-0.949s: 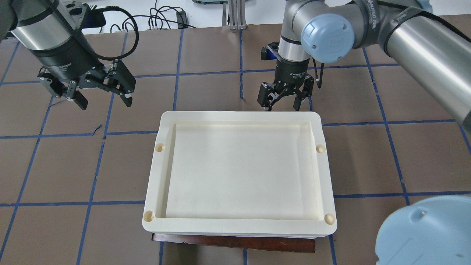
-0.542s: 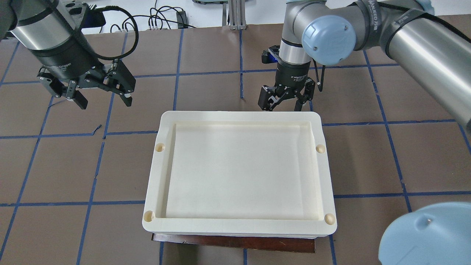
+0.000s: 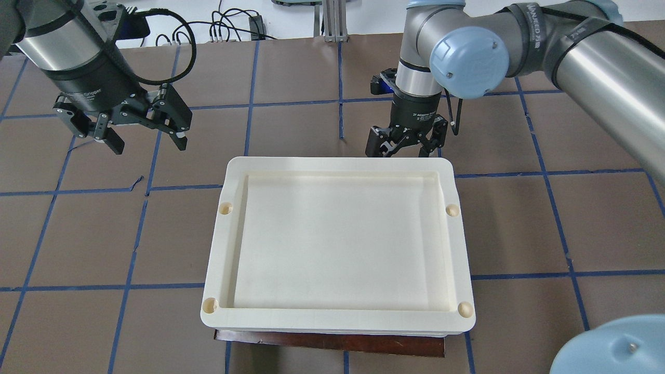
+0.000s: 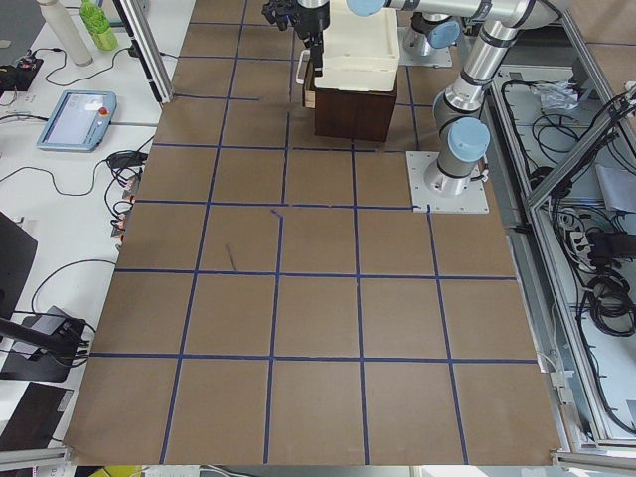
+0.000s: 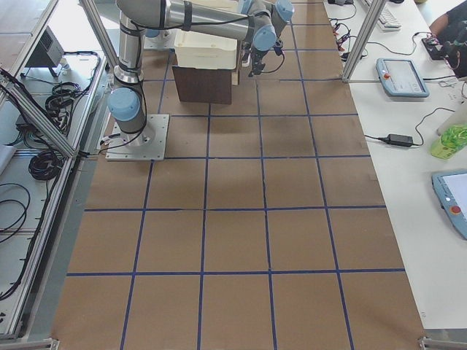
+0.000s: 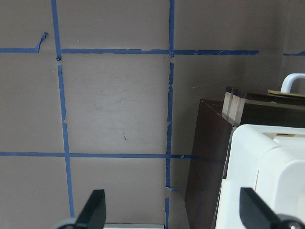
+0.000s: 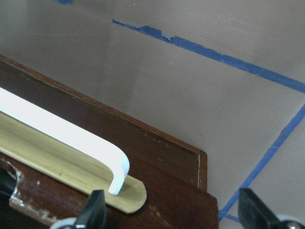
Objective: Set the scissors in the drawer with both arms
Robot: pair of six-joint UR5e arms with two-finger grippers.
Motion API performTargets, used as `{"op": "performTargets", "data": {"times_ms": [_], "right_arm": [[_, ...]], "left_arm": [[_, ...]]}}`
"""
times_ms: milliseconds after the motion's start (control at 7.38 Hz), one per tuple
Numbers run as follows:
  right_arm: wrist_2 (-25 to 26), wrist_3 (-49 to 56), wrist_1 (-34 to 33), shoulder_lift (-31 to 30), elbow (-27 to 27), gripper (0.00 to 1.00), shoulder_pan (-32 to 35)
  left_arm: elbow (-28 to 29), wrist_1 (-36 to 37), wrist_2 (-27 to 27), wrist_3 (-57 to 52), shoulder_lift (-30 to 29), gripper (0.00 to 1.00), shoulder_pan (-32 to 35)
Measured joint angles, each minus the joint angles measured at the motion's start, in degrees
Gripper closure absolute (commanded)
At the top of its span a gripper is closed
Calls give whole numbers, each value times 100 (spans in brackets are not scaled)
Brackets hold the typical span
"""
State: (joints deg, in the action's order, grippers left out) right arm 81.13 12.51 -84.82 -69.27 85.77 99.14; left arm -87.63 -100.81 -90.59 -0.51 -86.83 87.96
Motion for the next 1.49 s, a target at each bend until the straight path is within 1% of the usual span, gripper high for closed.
{"op": "performTargets", "data": {"times_ms": [542, 678, 949, 1220, 1355, 1491], "right_arm": [[-9, -45, 29, -82, 105, 4, 11], [-8, -47, 26, -122, 121, 1, 14], [0, -12, -31, -115, 22, 0, 16], [70, 17, -14, 41, -515, 0, -19], [140, 18, 85, 62, -826, 0, -78], [190, 21, 160, 12, -1018, 0, -195]], "left_arm": [[0, 0, -1, 9, 0, 0, 9], [0, 0, -2, 8, -1, 0, 10], [0, 0, -2, 7, 0, 0, 10], [0, 0, -2, 7, 0, 0, 10], [0, 0, -4, 7, 0, 0, 11], [0, 0, -6, 6, 1, 0, 10]]}}
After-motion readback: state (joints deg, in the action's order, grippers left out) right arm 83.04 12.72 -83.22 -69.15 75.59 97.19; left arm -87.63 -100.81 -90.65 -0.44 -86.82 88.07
